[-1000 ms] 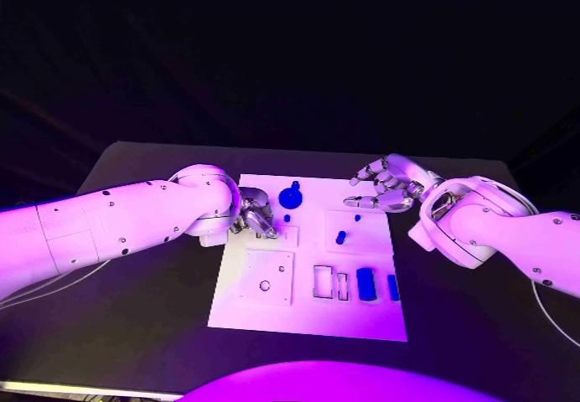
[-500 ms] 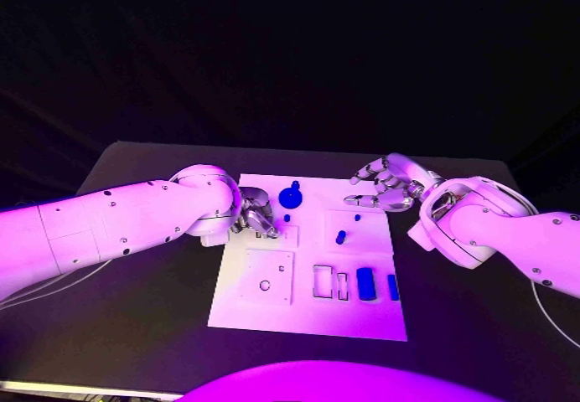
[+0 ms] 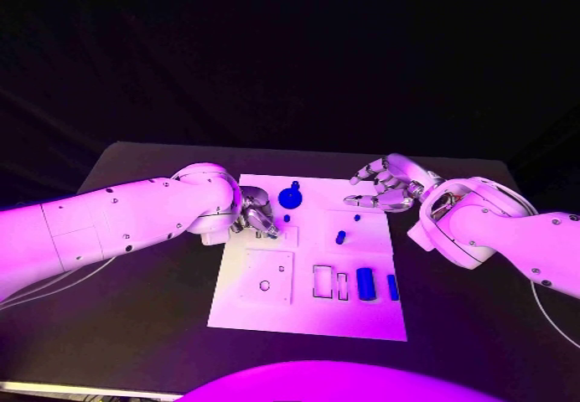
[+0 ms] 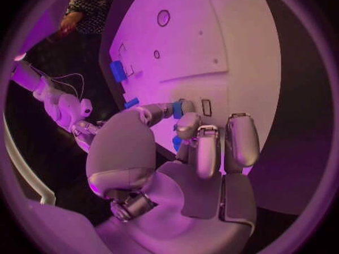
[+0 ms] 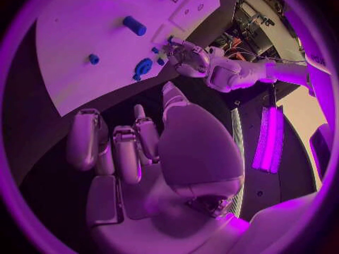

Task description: Assemble the parts on the task board

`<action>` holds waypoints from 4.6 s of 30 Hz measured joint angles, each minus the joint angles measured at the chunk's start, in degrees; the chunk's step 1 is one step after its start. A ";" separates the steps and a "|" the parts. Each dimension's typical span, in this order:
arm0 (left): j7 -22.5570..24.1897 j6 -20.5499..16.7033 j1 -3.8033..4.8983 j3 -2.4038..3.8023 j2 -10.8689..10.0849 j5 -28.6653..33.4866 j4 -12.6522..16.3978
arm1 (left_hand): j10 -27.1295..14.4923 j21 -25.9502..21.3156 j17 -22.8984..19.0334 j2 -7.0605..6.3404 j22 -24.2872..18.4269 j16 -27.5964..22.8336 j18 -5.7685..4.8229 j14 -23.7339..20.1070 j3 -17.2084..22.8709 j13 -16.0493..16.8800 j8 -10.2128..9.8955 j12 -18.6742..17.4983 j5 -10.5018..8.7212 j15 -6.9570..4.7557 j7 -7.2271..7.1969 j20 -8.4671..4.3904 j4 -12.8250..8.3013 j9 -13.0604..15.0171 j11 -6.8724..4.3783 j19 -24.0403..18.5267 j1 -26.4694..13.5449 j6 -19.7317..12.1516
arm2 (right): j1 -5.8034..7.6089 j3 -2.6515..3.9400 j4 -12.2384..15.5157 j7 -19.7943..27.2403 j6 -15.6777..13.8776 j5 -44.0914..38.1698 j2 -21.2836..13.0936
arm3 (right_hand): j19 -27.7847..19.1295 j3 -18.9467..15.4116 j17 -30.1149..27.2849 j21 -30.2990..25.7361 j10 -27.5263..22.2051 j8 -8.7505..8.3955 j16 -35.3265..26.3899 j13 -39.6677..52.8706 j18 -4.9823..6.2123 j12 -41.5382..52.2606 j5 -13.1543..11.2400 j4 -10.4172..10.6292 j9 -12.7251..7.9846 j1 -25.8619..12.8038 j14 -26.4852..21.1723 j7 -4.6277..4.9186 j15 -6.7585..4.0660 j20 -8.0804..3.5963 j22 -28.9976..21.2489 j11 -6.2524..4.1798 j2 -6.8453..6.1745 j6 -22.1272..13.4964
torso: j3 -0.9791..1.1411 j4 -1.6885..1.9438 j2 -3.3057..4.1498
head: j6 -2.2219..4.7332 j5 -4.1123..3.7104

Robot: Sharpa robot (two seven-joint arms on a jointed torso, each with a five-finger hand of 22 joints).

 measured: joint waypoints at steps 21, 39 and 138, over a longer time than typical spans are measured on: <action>-0.60 2.15 0.40 0.14 0.73 3.65 -1.68 | 0.29 0.00 0.00 0.37 0.11 0.00 0.00 0.00 -0.01 0.48 0.00 0.00 0.01 0.00 0.00 0.00 -0.01 1.13 -0.11 0.00 -0.37 0.03 | -0.16 -0.01 -0.13 -0.01 0.03 0.02 0.14 | 0.00 0.00 -0.01 0.00 0.00 0.00 0.00 -0.01 0.00 0.00 0.00 0.00 0.00 0.00 0.00 -0.19 0.00 0.00 -0.01 0.00 0.00 0.19 | 0.02 -0.05 0.03 | -0.11 -0.04; -1.25 6.11 1.71 0.16 1.77 7.01 -2.52 | 0.58 0.00 0.00 0.67 0.19 0.00 -0.01 -0.01 -0.07 0.60 -0.66 0.00 0.01 0.01 0.00 0.00 -0.07 1.13 -0.22 0.00 -0.67 0.04 | -0.18 -0.02 -0.19 -0.02 0.04 0.03 0.23 | 0.00 0.00 -0.01 0.00 0.00 0.00 0.00 -0.02 0.00 -0.01 0.00 0.00 0.01 0.00 0.00 -0.19 0.00 0.00 -0.02 0.00 0.00 0.19 | -0.01 -0.04 0.01 | -0.01 -0.07; -2.06 12.40 2.82 -0.66 4.89 4.73 -6.96 | 0.35 0.00 0.00 2.10 0.13 0.00 0.00 -0.01 -2.25 -0.98 -1.86 -0.92 -1.45 0.01 -0.64 0.01 -2.25 0.72 -0.01 -0.01 -1.66 1.43 | -0.33 -0.04 -0.38 -0.01 0.04 0.06 0.39 | -0.21 0.00 -0.01 -0.24 0.00 0.24 0.00 -0.02 0.00 -0.01 0.00 0.00 -0.16 0.00 0.00 -0.19 0.00 -0.20 -0.03 0.00 0.00 0.19 | -0.02 0.01 0.02 | -0.91 -0.23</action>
